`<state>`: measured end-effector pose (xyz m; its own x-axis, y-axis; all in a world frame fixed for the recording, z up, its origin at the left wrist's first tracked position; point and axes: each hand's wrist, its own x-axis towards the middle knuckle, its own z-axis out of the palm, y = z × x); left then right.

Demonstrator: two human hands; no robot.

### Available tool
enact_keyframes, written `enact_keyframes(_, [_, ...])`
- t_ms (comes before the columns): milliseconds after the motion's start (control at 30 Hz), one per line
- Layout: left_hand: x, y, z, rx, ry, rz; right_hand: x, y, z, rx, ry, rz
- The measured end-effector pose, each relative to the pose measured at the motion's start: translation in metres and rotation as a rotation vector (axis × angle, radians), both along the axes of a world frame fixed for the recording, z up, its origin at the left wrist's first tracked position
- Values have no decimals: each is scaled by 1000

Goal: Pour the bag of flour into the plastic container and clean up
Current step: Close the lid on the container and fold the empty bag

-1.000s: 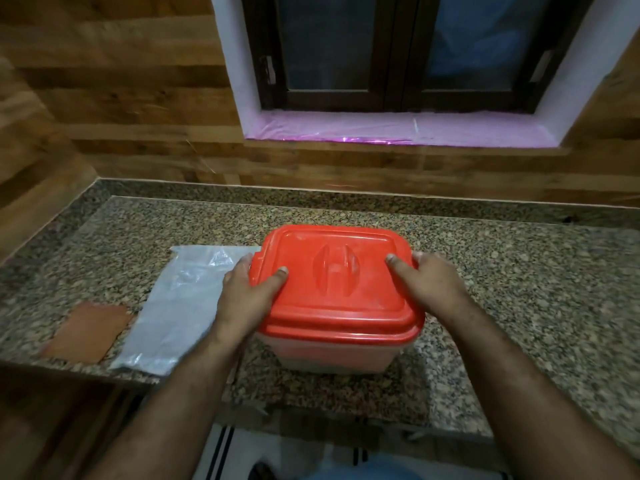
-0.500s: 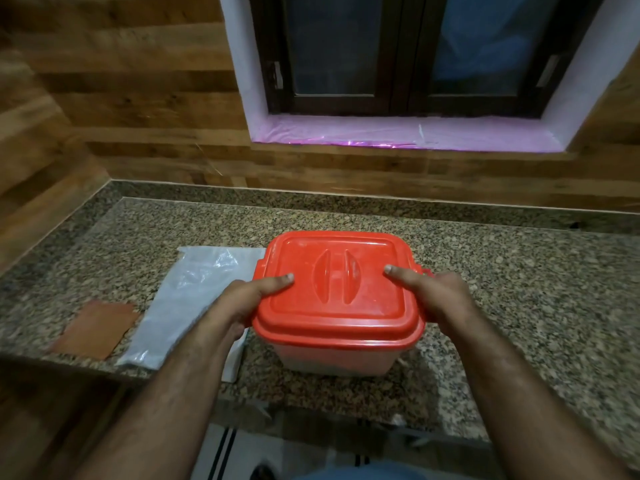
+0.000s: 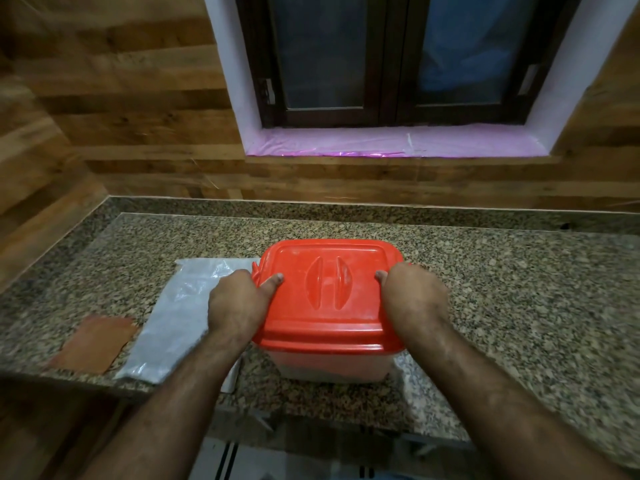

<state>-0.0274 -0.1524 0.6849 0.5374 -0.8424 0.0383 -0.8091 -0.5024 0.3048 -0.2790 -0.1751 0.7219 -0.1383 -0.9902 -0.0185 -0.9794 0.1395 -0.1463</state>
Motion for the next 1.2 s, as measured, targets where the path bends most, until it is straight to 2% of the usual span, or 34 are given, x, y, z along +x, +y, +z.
enact_keyframes(67, [-6, 7, -1, 3, -36, -45, -1, 4, -4, -14, -42, -23])
enact_keyframes(200, [-30, 32, -12, -66, -14, -295, 0, 22, -33, -38, -201, 48])
enact_keyframes(367, [-39, 41, -24, -190, -26, -289, -2, 34, -59, -157, -348, 74])
enact_keyframes(633, [-30, 21, -31, -263, -93, -361, 4, 23, -69, -199, -324, 55])
enact_keyframes(800, [-23, -28, -31, -287, -87, -382, 10, -23, -68, -231, -316, 48])
enact_keyframes(1033, [-13, -146, -28, -281, -85, -394, 21, -136, -58, -290, -358, 29])
enact_keyframes(1200, [-8, -220, -17, -164, -128, -440, 28, -205, -55, -284, -358, 10])
